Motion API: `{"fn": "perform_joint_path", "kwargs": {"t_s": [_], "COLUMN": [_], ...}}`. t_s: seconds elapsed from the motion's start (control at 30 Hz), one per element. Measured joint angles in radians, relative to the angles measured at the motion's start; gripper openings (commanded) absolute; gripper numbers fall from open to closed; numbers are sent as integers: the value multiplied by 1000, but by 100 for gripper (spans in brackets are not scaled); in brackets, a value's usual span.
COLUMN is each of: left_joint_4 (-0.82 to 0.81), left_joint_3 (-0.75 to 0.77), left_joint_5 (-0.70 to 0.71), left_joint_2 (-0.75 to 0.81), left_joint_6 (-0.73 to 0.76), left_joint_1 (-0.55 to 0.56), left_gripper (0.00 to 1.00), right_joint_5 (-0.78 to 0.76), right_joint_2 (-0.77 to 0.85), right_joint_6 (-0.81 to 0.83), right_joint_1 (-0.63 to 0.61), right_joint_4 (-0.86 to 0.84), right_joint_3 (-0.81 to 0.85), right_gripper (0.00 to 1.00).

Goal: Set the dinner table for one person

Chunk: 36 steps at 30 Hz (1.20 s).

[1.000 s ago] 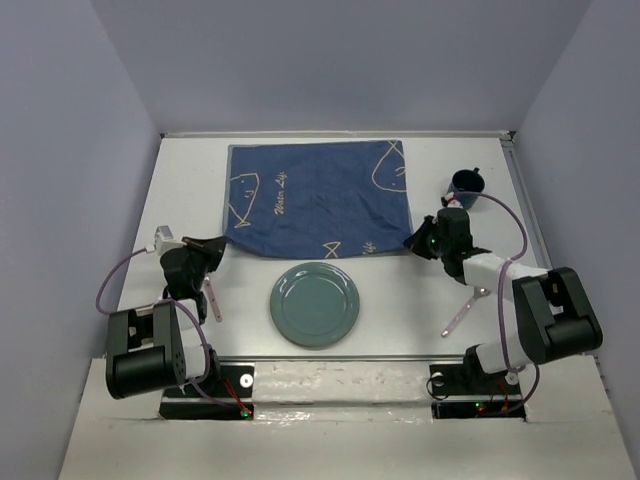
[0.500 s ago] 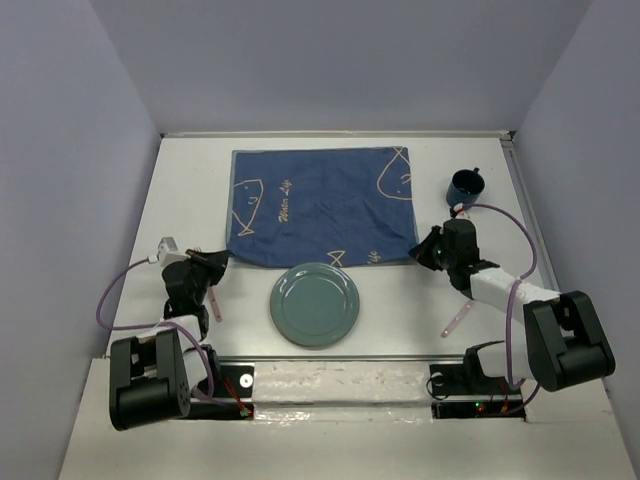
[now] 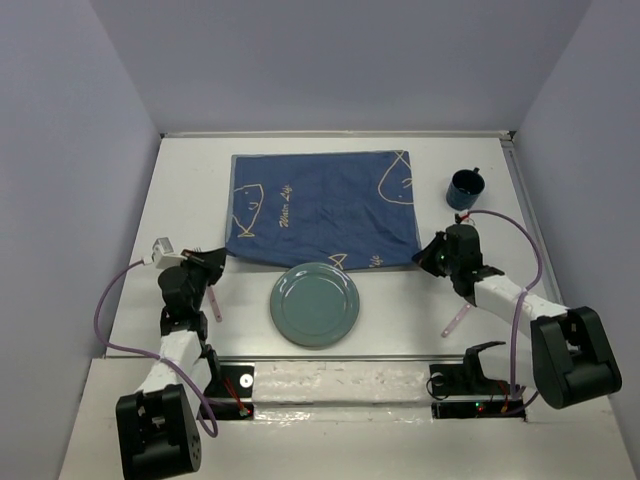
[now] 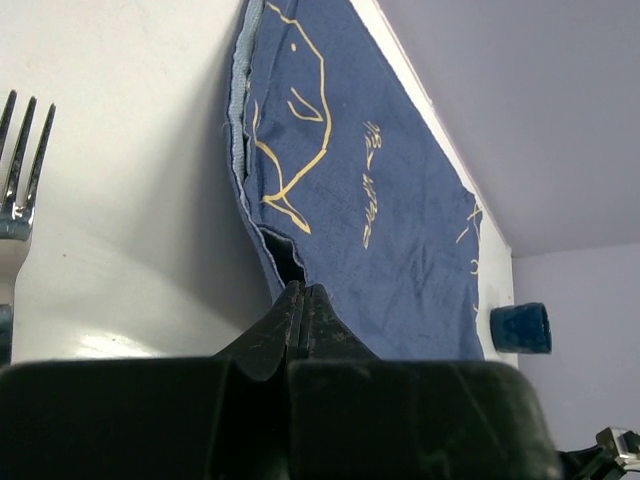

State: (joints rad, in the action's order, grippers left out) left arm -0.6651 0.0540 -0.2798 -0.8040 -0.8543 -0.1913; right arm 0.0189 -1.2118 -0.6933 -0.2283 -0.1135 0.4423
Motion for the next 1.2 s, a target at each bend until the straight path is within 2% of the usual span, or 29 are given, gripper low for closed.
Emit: {"fn": "perform_joint_path", "kwargs": {"t_s": [0.1,0.13,0.2,0.27,0.3,0.43,0.57,0.63,0.7,0.87,0.93,1.0,1.07,1.1,1.13,1.2], "left_joint_4": [19,23,29,34,39,60,106,156,200,284,355,404,432,441,457,485], "left_joint_3": [0,0,0,0,0,0,5,31,88,307,464,557,615,627,628,621], "left_joint_5": [-1,-2,-1,0,1,11,14,6,-11,-86,-130,-123,-118,-121,-134,-138], "left_joint_2": [0,0,2,8,16,49,72,90,107,71,31,13,9,12,17,20], "left_joint_6": [-5,-2,-11,-10,-11,-3,10,16,20,81,150,214,272,301,332,362], "left_joint_1": [0,0,0,0,0,0,0,0,0,13,25,68,151,206,249,286], "left_gripper": [28,40,42,51,66,96,99,99,99,99,99,99,99,99,99,99], "right_joint_5": [-8,-10,-11,-12,-12,-4,18,50,91,232,297,319,331,329,319,277], "right_joint_2": [13,19,28,30,30,33,74,133,200,275,261,226,187,172,163,153], "right_joint_6": [-3,-3,-3,0,0,15,35,51,66,66,43,25,18,19,19,29], "right_joint_1": [0,0,0,0,0,0,0,0,-9,-64,-110,-182,-237,-250,-254,-257], "right_joint_4": [12,16,18,23,26,45,86,124,155,165,148,124,116,116,117,116], "right_joint_3": [-2,-2,-4,-8,-9,-14,-14,-9,2,27,23,11,5,3,3,8], "right_gripper": [1,11,22,38,49,64,69,75,77,77,78,76,64,54,33,12]}}
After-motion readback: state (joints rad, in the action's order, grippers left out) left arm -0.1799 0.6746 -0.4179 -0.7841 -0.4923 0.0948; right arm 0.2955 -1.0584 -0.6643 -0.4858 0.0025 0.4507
